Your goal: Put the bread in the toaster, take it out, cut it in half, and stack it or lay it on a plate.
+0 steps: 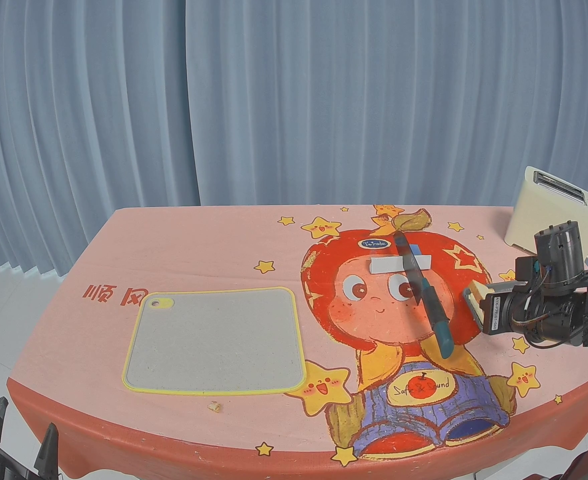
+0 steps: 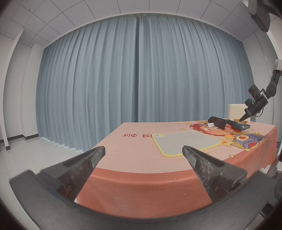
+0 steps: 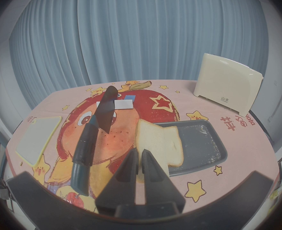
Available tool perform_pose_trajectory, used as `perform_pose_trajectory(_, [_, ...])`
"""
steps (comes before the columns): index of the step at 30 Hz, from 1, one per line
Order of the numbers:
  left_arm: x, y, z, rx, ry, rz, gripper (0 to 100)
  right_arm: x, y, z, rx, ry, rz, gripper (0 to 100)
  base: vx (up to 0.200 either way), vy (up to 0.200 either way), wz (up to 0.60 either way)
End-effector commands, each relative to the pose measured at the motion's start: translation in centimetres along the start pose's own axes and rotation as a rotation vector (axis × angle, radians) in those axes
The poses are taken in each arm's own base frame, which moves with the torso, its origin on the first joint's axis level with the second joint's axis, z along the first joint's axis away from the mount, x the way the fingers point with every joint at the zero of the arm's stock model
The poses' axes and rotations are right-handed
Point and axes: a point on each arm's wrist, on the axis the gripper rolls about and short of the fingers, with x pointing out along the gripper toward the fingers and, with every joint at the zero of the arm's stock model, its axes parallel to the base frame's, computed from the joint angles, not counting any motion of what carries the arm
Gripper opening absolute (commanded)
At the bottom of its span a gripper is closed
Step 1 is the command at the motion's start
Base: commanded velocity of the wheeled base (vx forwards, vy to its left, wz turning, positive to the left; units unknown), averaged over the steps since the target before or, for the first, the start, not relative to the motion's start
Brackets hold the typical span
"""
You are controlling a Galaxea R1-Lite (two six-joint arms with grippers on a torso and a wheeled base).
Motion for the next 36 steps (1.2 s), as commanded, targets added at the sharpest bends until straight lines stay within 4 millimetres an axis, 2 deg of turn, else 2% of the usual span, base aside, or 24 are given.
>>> perform_pose_trajectory(1, [0.0, 0.0, -0.5, 0.000, 0.001, 0.000, 100, 1.3, 0.2, -0.6, -0.017, 0.047, -0.015, 0, 0.000, 0.000, 0.00])
perform_pose_trajectory(8, [0.0, 0.0, -0.5, 0.000, 0.001, 0.000, 100, 2.4, 0.4, -0.9, -0.021, 0.077, -0.025, 0, 0.000, 0.000, 0.00])
perform_pose_trajectory(15, [0.0, 0.0, -0.5, 0.000, 0.001, 0.000, 100, 2.2, 0.3, -0.6, -0.017, 0.065, -0.026, 0, 0.000, 0.000, 0.00])
perform_pose_trajectory(16, [0.0, 0.0, -0.5, 0.000, 0.001, 0.000, 100, 2.1, 0.3, -0.5, -0.016, 0.061, -0.025, 100, 0.000, 0.000, 0.00])
perform_pose_trajectory(36, [0.0, 0.0, -0.5, 0.000, 0.001, 0.000, 100, 0.0, -0.4, 0.5, 0.008, -0.016, -0.019, 100, 0.000, 0.000, 0.00])
